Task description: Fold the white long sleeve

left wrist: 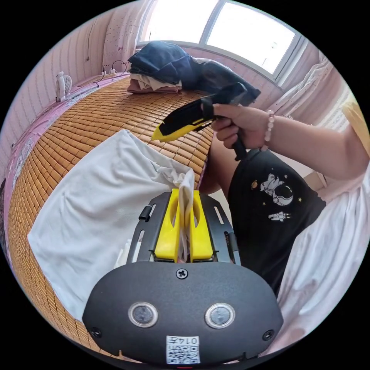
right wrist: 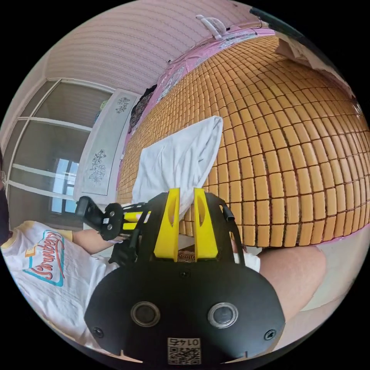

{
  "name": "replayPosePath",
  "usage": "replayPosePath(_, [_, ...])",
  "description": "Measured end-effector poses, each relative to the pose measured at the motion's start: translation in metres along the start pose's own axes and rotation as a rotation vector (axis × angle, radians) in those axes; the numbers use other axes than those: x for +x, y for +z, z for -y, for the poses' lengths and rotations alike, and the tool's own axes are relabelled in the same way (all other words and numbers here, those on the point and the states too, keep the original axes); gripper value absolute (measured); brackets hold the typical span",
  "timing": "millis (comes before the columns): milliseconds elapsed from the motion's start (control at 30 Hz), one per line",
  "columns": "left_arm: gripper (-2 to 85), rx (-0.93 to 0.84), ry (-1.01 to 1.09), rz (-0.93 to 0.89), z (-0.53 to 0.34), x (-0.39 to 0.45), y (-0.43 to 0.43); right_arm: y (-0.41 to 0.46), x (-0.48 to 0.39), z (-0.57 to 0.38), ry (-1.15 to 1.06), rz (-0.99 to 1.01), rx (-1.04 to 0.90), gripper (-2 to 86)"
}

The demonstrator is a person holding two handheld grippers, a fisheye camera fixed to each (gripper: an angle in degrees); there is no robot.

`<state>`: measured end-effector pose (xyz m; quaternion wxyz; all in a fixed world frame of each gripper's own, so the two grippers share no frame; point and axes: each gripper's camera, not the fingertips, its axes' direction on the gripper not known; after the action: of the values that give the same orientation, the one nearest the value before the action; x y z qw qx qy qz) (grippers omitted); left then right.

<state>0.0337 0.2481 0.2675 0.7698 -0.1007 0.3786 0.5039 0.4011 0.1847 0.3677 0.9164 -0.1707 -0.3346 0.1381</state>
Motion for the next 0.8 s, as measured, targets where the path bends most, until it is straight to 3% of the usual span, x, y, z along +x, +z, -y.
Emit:
replayPosePath(200, [2.9, 0.011, -0.004, 0.015, -0.029, 0.008, -0.024, 0.008, 0.037, 0.007, 0.17, 0.001, 0.163, 10.5])
replayPosePath(300, [3.0, 0.023, -0.012, 0.026, -0.038, 0.004, -0.034, 0.01, 0.045, 0.007, 0.21, -0.015, 0.16, 5.1])
replayPosePath(467, [2.0, 0.117, -0.026, 0.002, -0.043, -0.003, -0.064, -0.014, 0.064, -0.004, 0.247, 0.148, 0.199, 1.6])
replayPosePath(667, [1.0, 0.367, -0.137, -0.129, -0.048, -0.026, -0.111, -0.108, 0.034, -0.031, 0.086, 0.118, 0.368, 0.8])
replayPosePath(800, [0.7, 0.44, -0.204, -0.086, -0.06, -0.044, -0.132, -0.146, -0.028, -0.01, -0.093, 0.022, 0.372, 0.7])
